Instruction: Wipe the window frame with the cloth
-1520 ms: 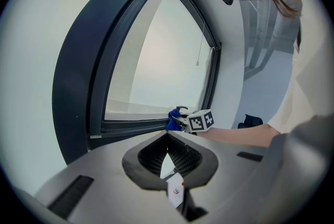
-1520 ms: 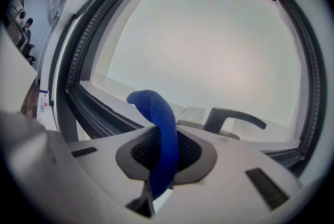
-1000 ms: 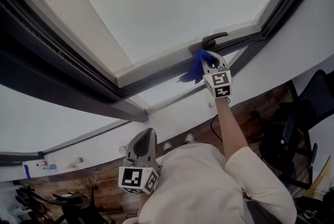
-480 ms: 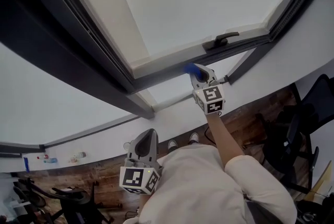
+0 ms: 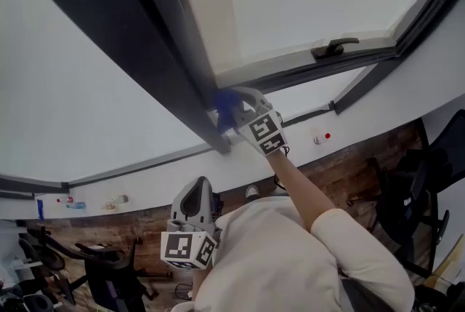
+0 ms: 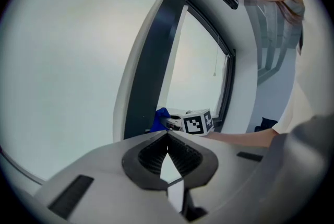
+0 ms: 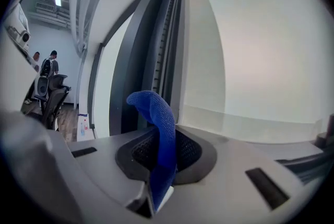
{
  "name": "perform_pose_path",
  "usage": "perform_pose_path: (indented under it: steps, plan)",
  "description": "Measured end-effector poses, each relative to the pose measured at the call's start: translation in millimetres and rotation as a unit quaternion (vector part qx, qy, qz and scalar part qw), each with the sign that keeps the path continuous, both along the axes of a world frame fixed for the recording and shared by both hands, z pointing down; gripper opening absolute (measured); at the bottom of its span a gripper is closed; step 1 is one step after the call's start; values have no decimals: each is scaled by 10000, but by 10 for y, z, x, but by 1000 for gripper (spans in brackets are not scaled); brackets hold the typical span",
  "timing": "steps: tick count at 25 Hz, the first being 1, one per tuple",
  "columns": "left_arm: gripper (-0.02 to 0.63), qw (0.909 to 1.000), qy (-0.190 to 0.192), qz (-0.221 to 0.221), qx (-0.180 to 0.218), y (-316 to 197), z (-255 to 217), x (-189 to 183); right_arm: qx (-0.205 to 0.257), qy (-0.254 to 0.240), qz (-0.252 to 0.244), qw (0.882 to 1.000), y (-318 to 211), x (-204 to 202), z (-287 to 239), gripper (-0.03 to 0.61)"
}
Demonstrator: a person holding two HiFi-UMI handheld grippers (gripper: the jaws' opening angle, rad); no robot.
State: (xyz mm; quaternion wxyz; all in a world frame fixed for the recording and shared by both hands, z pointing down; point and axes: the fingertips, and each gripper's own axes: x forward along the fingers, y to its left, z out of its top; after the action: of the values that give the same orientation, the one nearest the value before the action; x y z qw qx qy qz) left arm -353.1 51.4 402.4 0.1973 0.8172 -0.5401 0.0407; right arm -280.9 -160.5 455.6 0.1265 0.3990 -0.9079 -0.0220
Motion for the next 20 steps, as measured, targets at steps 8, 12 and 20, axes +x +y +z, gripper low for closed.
perform_pose_path:
  steps: [8,12,20]
  plan:
    - [8,9980,-27,-634,-23,253,-11,-458,66,477,-3,9988,-28,-159,332,44]
    - [8,9969,-40,-785,8,282,8,-585,198,586,-4,9981,-84,-171,294,44]
    - [8,9967,-101,-808,-30,259,11,-644,332,1074,-164,9935,-80,-163,315,44]
